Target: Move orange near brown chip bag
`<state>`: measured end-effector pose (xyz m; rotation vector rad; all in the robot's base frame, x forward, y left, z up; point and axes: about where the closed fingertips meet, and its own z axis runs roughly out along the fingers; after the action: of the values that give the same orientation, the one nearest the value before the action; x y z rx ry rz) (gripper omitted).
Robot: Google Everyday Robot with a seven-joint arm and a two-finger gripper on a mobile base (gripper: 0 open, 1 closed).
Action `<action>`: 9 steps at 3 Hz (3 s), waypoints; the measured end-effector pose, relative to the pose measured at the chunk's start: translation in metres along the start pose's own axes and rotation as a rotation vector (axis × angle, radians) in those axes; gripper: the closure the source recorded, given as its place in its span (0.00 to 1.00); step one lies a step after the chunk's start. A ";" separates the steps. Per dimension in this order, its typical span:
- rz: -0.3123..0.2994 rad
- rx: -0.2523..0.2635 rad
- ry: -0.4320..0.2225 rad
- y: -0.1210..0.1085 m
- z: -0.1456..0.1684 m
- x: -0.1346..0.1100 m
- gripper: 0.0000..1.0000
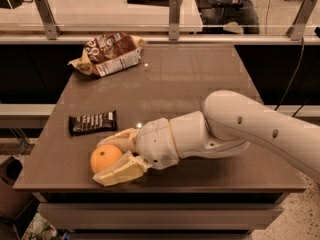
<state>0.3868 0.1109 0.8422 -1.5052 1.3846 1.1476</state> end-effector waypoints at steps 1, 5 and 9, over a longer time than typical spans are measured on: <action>-0.002 -0.003 0.001 0.001 0.001 -0.001 1.00; -0.011 0.098 0.084 -0.045 -0.084 -0.034 1.00; -0.058 0.696 -0.048 -0.193 -0.206 -0.064 1.00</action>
Offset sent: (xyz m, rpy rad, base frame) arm -0.0010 0.0012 0.0005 -0.0008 -0.0015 0.0029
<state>0.6017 -0.0453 0.9570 -0.9965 1.4861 0.5610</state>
